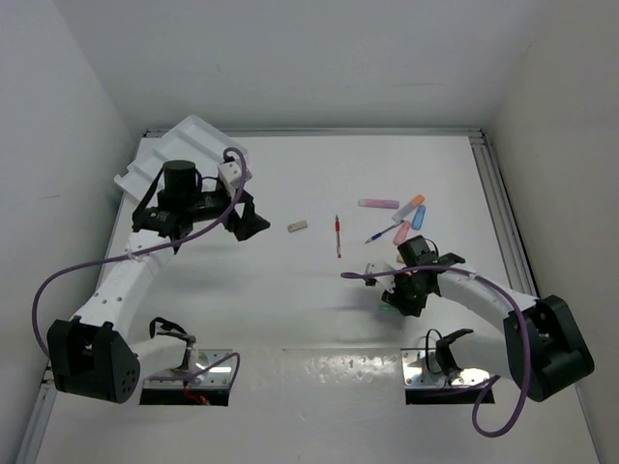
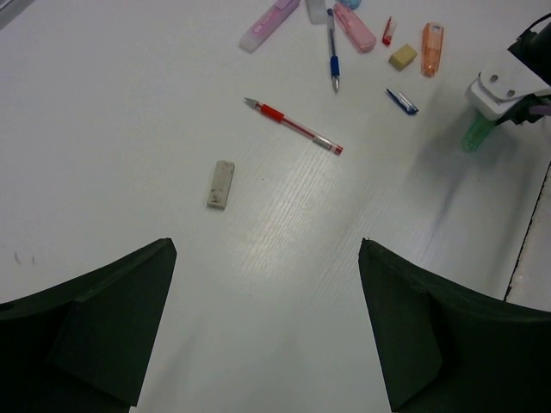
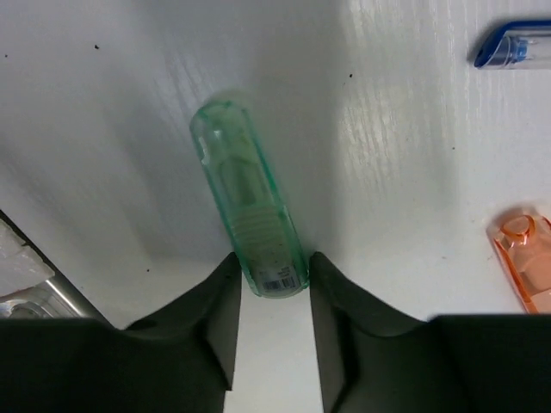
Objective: Sort the stationery into containers
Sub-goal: Pick up the pen from the center of the board, then place the pen in the storage box.
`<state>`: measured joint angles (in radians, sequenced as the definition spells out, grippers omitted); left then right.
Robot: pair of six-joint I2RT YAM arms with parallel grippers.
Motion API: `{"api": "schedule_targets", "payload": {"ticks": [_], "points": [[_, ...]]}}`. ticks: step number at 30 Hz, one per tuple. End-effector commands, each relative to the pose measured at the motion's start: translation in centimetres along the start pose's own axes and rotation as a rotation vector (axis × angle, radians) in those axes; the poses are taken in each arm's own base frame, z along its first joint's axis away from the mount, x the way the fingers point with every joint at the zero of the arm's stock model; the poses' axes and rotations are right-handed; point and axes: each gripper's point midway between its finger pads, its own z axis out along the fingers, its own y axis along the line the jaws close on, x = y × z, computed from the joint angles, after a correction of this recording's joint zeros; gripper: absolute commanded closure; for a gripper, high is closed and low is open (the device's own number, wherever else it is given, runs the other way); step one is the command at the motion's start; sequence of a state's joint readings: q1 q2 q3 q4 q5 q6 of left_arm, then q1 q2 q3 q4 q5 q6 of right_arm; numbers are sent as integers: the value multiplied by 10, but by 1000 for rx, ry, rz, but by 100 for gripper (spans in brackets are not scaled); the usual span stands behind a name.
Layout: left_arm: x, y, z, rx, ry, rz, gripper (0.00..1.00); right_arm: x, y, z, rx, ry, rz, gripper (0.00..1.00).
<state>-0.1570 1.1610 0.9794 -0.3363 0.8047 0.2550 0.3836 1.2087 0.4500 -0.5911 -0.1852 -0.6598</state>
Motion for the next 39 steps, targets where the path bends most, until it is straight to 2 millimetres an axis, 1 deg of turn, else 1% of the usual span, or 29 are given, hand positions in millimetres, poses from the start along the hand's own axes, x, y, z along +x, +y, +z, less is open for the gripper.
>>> {"api": "schedule_targets", "payload": {"ticks": [1,2,3,4,5,6,7,8,9,10,11,12,13,14,15,16,17,18,19,20,21,24,26,27,29,32,33,35,39], "points": [[-11,5,-2,-5,-47,16,6,5,-7,7,27,27,-38,69],[-11,6,-2,-7,-49,-3,6,2,-9,5,35,21,-33,78],[-9,5,-2,-6,-47,-13,7,0,-10,2,35,21,-14,85],[-9,7,-2,-8,-52,-18,7,-6,-10,-3,32,12,67,92],[-9,8,-2,-12,-53,-36,7,-38,-21,-20,23,-74,101,98],[-7,8,-2,-15,-52,-48,7,-45,-19,-34,-14,-91,209,99],[-7,9,-1,-15,-58,-55,7,-62,-26,-48,-20,-147,248,100],[-2,8,1,-8,-50,-98,8,-101,-43,-77,-16,-264,255,100],[-4,8,2,-6,-62,-108,9,-112,-47,-91,-27,-300,317,100],[-5,7,4,3,-65,-155,10,-138,-64,-118,8,-379,305,100],[-5,5,6,14,-68,-194,10,-151,-66,-128,-14,-417,316,100],[-11,6,7,12,-88,-229,10,-163,-67,-137,-23,-445,345,100],[-15,4,8,15,-96,-322,11,-180,-74,-155,-2,-496,343,100],[-20,4,8,10,-107,-359,12,-190,-77,-162,0,-522,354,100],[-25,4,9,5,-116,-386,13,-204,-71,-164,-22,-536,374,100],[-30,3,9,-5,-122,-466,14,-220,-77,-177,8,-578,355,100],[-38,8,8,-34,-133,-499,15,-232,-81,-183,29,-607,346,100],[-42,7,8,-38,-130,-561,16,-248,-79,-188,49,-620,337,100],[-45,10,9,-55,-129,-588,16,-256,-79,-192,66,-635,330,100],[-58,10,8,-54,-145,-597,17,-270,-75,-194,78,-654,306,100],[-63,7,9,-48,-150,-636,17,-278,-82,-197,115,-659,321,100],[-83,1,9,-36,-192,-680,16,-302,-87,-203,110,-684,398,100],[-94,-1,9,-30,-238,-693,16,-313,-82,-203,91,-692,410,100],[-97,-2,11,-30,-248,-734,16,-320,-84,-206,105,-698,405,100],[-102,-2,14,-21,-262,-756,17,-331,-74,-205,107,-696,362,100],[-102,-2,19,-12,-255,-795,20,-346,-66,-207,108,-706,324,100],[-109,0,20,-3,-280,-776,21,-349,-65,-207,110,-708,316,100],[-109,0,23,8,-276,-794,23,-355,-61,-202,111,-703,305,100],[-112,-7,29,47,-268,-791,24,-366,-56,-200,99,-707,300,100]]}}
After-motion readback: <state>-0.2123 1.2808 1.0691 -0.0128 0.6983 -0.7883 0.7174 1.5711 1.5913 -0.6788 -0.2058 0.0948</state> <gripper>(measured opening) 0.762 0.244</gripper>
